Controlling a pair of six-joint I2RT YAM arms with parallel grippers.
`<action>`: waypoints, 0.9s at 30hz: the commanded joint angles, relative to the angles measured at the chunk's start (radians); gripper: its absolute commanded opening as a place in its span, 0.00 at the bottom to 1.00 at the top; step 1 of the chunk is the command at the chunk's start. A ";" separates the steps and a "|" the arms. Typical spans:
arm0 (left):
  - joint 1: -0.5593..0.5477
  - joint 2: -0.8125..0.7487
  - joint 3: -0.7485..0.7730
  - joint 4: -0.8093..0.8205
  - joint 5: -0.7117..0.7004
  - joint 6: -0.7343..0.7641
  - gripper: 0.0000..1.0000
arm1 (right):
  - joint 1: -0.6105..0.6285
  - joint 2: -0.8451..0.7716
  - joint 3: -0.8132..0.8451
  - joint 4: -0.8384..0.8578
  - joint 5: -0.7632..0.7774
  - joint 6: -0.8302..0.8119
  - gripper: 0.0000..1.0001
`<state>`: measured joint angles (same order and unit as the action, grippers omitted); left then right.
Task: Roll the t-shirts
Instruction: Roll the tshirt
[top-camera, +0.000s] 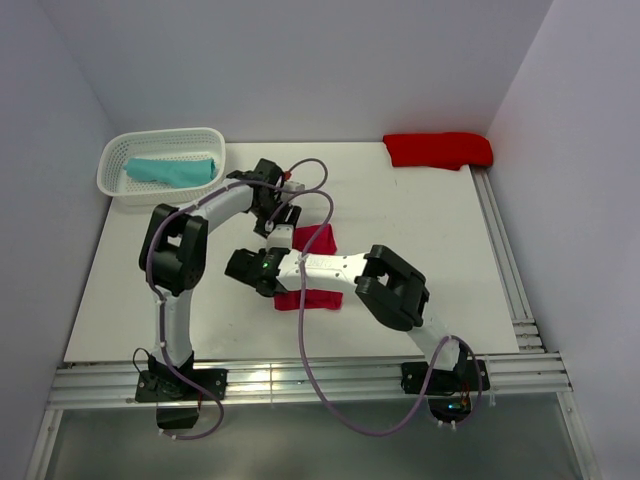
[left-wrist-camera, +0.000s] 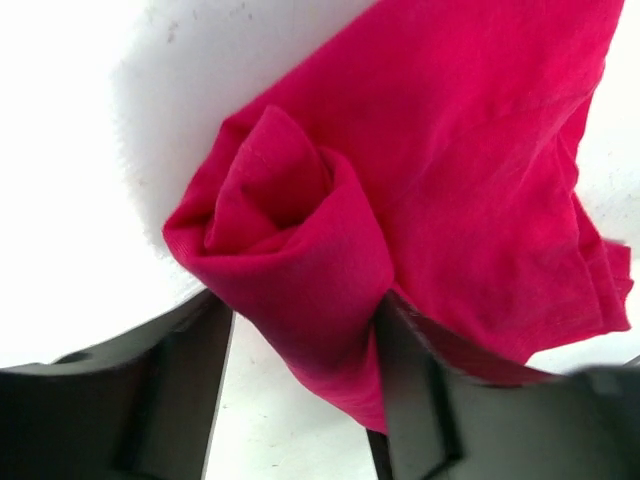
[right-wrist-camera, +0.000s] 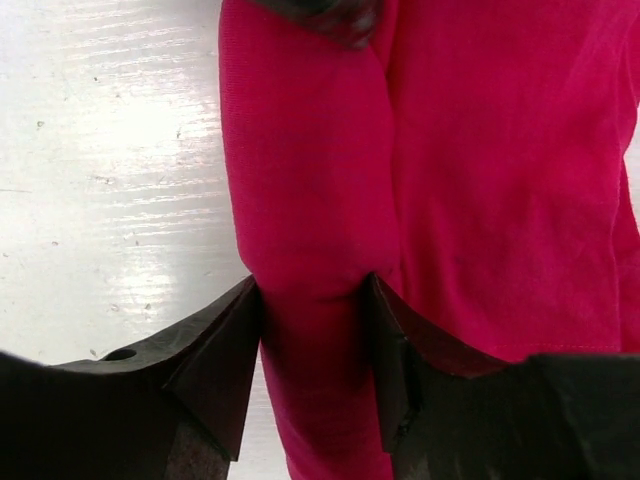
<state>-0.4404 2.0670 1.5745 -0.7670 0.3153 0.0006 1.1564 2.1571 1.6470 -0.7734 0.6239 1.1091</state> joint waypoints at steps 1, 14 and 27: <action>-0.003 0.004 0.080 0.002 -0.004 0.007 0.64 | 0.014 0.056 -0.026 -0.033 -0.044 0.037 0.51; 0.088 -0.045 0.111 -0.063 0.272 0.084 0.77 | -0.115 -0.350 -0.738 0.951 -0.403 0.073 0.43; 0.147 0.048 -0.068 0.129 0.521 0.046 0.77 | -0.242 -0.214 -1.122 1.780 -0.697 0.291 0.43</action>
<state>-0.2966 2.0937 1.5341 -0.7311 0.7395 0.0624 0.9112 1.8706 0.5625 0.9009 0.0410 1.3476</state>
